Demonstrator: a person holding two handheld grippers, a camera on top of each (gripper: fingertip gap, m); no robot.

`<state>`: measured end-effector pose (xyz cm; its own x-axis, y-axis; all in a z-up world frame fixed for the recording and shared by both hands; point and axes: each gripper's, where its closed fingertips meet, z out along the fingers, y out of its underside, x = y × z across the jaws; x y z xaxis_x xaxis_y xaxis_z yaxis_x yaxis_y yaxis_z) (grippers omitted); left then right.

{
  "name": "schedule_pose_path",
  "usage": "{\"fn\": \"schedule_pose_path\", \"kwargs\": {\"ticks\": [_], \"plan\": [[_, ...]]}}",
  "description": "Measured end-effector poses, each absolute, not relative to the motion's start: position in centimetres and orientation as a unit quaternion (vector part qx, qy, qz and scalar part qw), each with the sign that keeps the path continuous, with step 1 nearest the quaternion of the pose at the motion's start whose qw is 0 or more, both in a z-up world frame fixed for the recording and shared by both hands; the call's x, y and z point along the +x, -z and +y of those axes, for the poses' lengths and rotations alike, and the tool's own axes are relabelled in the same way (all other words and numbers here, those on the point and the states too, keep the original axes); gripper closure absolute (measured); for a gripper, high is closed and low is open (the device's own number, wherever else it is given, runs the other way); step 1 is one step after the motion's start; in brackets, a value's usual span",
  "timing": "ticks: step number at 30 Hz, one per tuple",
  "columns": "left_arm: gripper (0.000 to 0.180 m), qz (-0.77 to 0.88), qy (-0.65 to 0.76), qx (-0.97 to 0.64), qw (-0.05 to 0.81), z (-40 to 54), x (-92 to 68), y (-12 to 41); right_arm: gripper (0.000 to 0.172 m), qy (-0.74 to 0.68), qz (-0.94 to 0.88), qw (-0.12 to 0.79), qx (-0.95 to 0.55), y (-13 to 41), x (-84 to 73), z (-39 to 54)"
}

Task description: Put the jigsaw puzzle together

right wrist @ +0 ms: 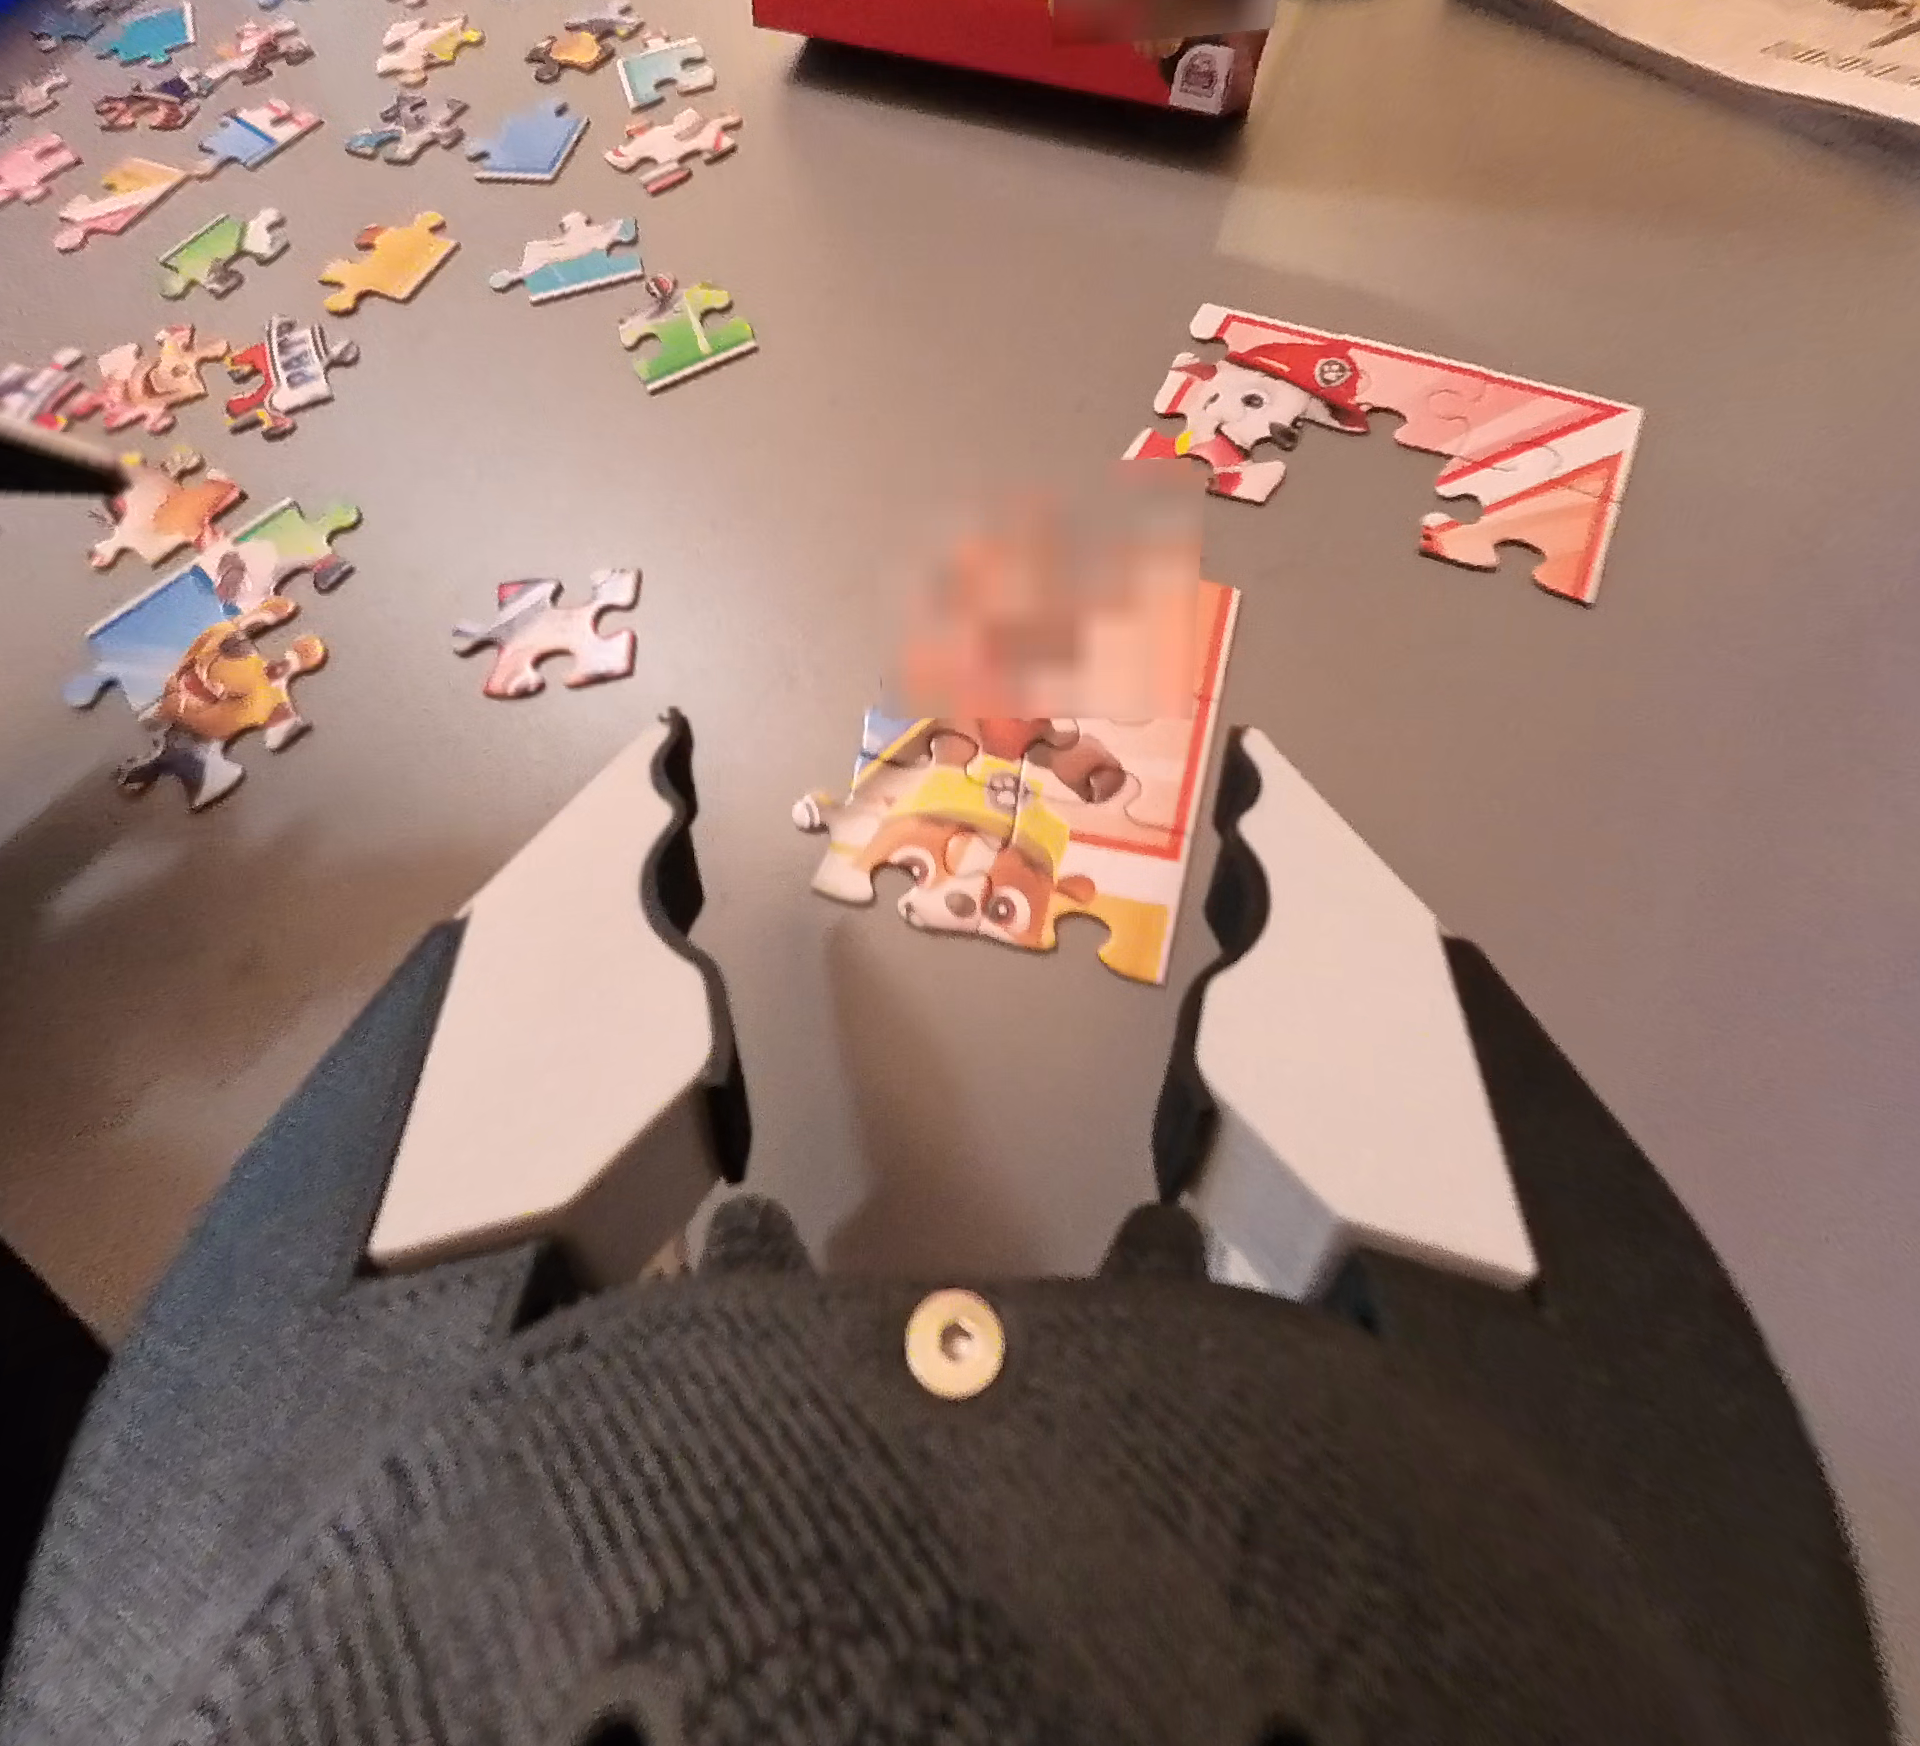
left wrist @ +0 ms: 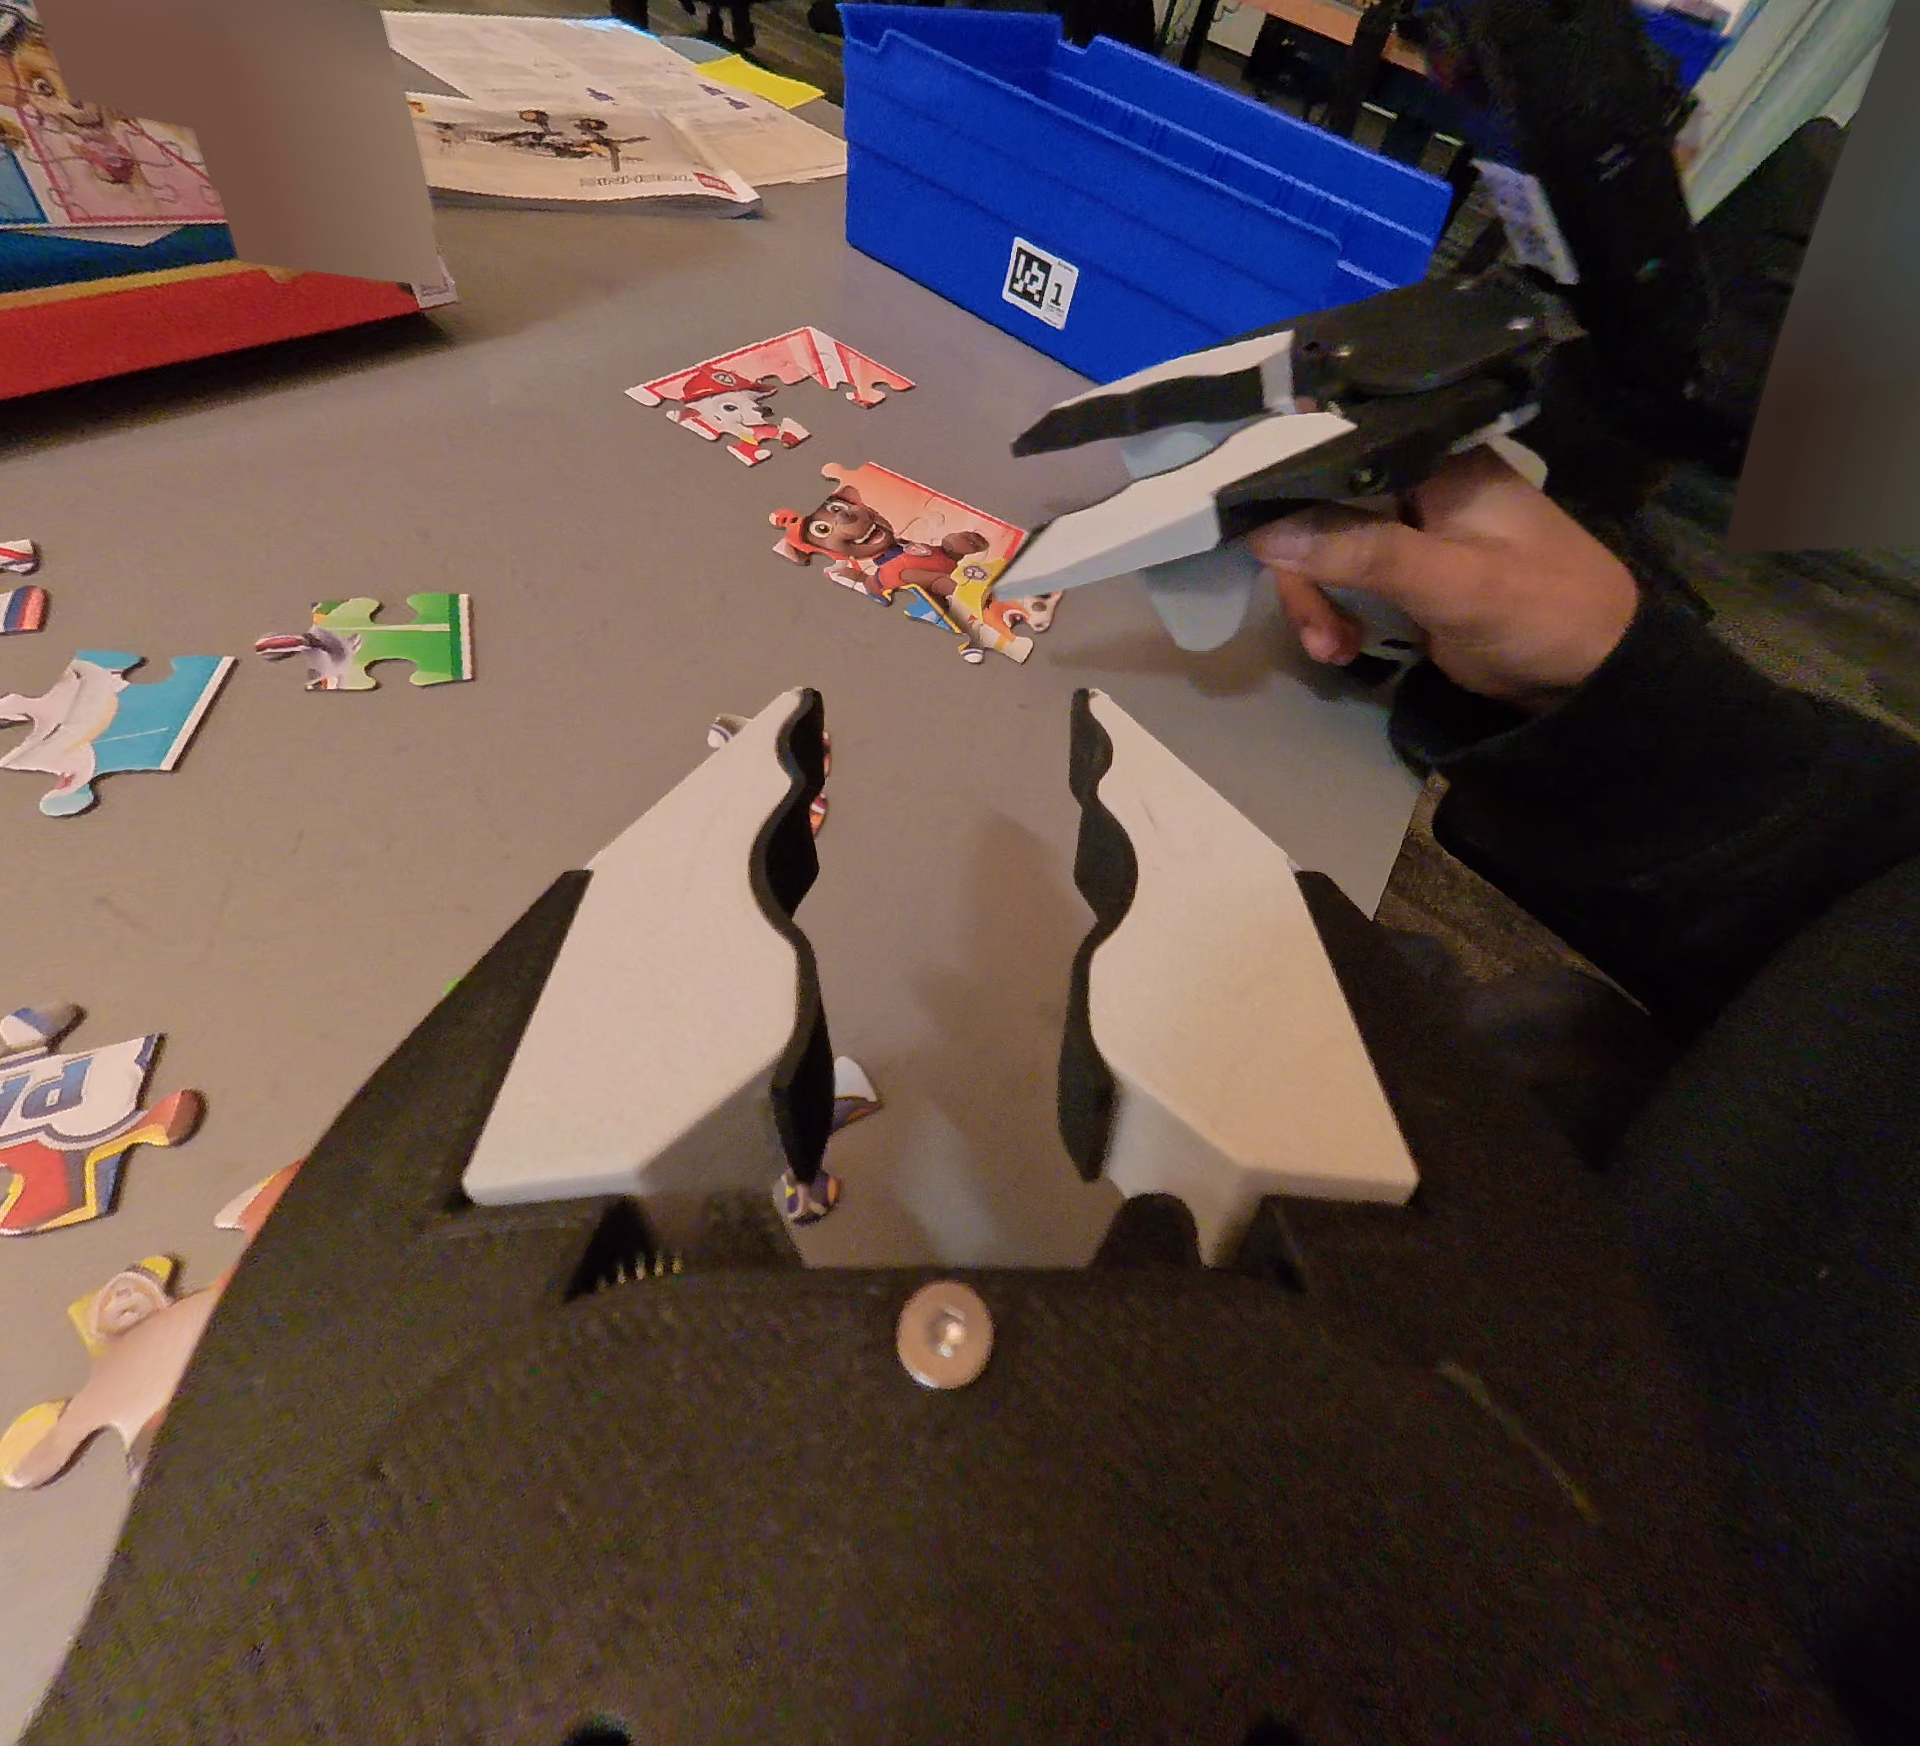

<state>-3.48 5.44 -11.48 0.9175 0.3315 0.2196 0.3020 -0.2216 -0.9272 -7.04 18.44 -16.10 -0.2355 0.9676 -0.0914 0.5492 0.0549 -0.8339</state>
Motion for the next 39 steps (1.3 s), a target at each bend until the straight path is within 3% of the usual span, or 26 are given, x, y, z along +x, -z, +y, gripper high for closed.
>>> {"fn": "schedule_pose_path", "kwargs": {"ticks": [8,12,21,39], "plan": [[0.135,-0.208,-0.02,-0.782,0.587,5.1,-3.8,11.4,0.065,-0.327,-0.705,0.241,-0.581,19.2,-9.5,18.6],[0.135,-0.213,-0.02,-0.779,0.589,5.1,-4.0,11.4,0.07,-0.306,-0.708,0.258,-0.583,19.5,-9.8,19.4],[0.135,-0.209,-0.023,-0.785,0.583,5.3,-3.9,11.8,0.105,-0.292,-0.66,0.285,-0.631,19.2,-8.8,24.7],[0.135,-0.209,-0.01,-0.783,0.586,5.7,-3.6,11.9,0.106,-0.27,-0.612,0.307,-0.677,19.1,-7.8,28.5]]}}
